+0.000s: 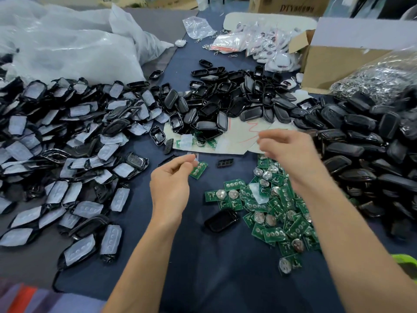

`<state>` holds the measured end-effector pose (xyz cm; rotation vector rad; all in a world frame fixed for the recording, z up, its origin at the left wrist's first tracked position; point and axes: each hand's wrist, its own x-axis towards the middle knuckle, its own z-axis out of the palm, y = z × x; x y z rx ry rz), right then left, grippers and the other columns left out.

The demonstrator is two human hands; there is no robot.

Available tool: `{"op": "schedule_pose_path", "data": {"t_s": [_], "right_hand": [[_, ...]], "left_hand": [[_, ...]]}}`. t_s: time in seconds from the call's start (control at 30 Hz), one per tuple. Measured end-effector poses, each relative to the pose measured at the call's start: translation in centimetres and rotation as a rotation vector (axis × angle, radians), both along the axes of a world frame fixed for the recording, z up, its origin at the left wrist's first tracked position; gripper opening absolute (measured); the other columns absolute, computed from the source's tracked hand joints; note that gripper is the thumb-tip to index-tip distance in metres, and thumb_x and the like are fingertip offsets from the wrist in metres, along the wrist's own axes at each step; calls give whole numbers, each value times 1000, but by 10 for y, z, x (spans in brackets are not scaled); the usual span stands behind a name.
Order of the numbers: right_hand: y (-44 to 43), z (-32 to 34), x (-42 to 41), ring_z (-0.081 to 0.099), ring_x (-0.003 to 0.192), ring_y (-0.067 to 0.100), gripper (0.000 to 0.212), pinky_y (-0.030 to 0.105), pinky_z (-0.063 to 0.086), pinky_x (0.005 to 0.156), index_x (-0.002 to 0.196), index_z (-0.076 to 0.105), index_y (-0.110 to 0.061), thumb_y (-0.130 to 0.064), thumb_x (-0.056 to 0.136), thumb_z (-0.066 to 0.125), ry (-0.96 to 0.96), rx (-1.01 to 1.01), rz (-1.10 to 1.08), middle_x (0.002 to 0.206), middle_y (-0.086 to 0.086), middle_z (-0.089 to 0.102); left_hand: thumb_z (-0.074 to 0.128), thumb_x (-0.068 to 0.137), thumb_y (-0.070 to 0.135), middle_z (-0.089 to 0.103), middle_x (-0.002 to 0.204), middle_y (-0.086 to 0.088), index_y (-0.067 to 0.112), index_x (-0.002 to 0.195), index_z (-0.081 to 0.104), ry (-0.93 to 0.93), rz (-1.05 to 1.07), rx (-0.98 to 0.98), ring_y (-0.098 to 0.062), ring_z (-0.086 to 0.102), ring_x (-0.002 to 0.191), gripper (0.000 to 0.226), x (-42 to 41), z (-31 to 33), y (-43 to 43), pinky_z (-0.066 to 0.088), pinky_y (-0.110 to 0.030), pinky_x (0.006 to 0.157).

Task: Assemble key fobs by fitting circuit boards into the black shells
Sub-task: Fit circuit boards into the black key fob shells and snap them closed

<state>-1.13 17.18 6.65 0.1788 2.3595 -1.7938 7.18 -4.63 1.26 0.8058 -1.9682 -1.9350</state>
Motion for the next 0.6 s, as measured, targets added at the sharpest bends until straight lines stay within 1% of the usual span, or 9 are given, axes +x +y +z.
{"op": "schedule_pose_path", "data": {"t_s": [0.07, 0.1, 0.17, 0.2, 0.23, 0.33, 0.47, 0.53, 0.6], "right_hand": [[-28, -6, -8, 68, 109, 8, 30, 32, 51, 105, 114, 75, -27, -10, 90, 68, 61, 207, 164, 115, -8, 76], [-41, -10, -15, 67, 112, 9, 35, 28, 48, 106, 122, 73, -25, -10, 91, 65, 101, 299, 225, 121, -6, 75], [-70, -16, -31, 66, 109, 18, 44, 20, 44, 94, 135, 66, -22, -8, 94, 58, 178, 466, 319, 127, 3, 72], [-83, -19, -38, 66, 105, 23, 49, 22, 44, 86, 141, 61, -22, -6, 95, 55, 207, 530, 352, 127, 7, 72], [-95, -22, -44, 64, 108, 27, 53, 26, 44, 83, 145, 57, -22, -3, 95, 53, 238, 578, 382, 129, 11, 69], [-119, -33, -51, 54, 126, 34, 62, 36, 46, 94, 152, 49, -22, -1, 93, 53, 327, 700, 460, 140, 14, 60], [-119, -42, -46, 63, 107, 37, 41, 41, 49, 91, 131, 69, -28, -11, 95, 60, 499, 803, 329, 117, 14, 72], [-112, -43, -40, 66, 105, 34, 31, 41, 49, 94, 121, 75, -26, -14, 96, 61, 517, 809, 284, 113, 10, 76], [-103, -41, -31, 68, 94, 32, 23, 41, 51, 87, 106, 79, -22, -16, 97, 60, 551, 791, 248, 100, 5, 78]], "left_hand": [[70, 93, 26, 76, 83, 27, 43, 93, 81, -43, -37, -248, 9, 68, 72, 20, -1, -6, -3, 46, -4, 65], [70, 93, 25, 74, 82, 31, 42, 97, 80, -63, -59, -332, 12, 65, 69, 20, -2, -8, -4, 43, -1, 62], [67, 93, 19, 75, 94, 30, 36, 107, 80, -93, -91, -392, 15, 65, 81, 26, -4, -14, -2, 41, 3, 70], [66, 93, 16, 75, 102, 27, 33, 109, 80, -97, -94, -406, 14, 65, 91, 27, -5, -17, -2, 40, 5, 77], [66, 94, 13, 75, 106, 26, 31, 110, 80, -90, -94, -415, 12, 64, 100, 28, -5, -18, -2, 39, 5, 83], [64, 93, 11, 74, 107, 26, 31, 107, 81, -65, -106, -433, 11, 63, 107, 30, -5, -20, -4, 38, 3, 91], [63, 91, 9, 76, 113, 20, 31, 105, 82, -40, -118, -445, 3, 64, 113, 32, -5, -21, -6, 46, -18, 103], [63, 90, 8, 76, 113, 18, 30, 103, 82, -27, -102, -454, 3, 65, 112, 32, -6, -20, -5, 48, -21, 104], [63, 90, 7, 77, 112, 18, 30, 100, 83, -24, -85, -458, 3, 65, 112, 32, -7, -22, -4, 48, -23, 105]]}}
